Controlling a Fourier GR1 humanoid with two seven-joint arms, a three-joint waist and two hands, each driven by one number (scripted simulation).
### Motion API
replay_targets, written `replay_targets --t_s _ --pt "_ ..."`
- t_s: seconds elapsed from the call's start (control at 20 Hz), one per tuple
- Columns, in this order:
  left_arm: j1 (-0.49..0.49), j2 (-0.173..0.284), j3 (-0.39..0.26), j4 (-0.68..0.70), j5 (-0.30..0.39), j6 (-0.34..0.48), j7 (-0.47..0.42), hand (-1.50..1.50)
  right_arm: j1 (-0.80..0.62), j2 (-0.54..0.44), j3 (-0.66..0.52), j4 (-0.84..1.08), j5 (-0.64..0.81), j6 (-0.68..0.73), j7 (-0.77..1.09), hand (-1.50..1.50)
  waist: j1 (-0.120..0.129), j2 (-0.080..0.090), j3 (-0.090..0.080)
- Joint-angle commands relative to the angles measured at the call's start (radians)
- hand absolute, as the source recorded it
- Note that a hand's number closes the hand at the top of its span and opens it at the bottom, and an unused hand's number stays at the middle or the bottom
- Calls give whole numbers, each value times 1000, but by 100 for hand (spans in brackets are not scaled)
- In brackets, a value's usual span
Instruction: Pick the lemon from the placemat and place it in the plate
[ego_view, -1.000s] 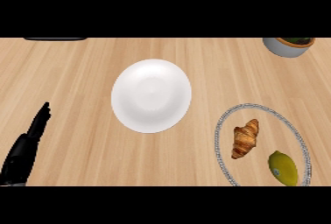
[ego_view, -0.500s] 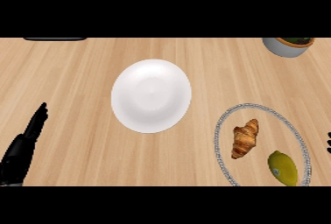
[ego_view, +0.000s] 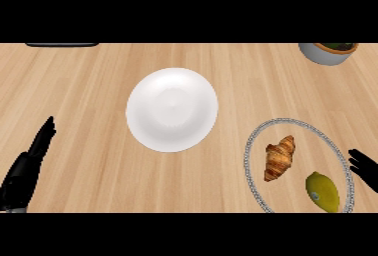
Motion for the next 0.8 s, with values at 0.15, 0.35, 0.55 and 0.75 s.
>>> replay_targets --t_s 0.15,0.35,0.55,0.75 --pt "52 -49 34 -54 -56 -13 3 0 -51 67 35 -2 71 -6 62 -150 1 -1 0" --pt "44 -90 44 -68 -96 -42 24 0 -10 74 16 66 141 30 -65 -150 -1 0 0" --pt "0 -128 59 51 -139 -38 -57 0 -65 119 47 140 200 -7 -94 -150 -1 0 0" --pt "-9 -96 105 7 -107 -102 -5 0 -55 120 57 88 206 21 -84 -150 -2 0 0"
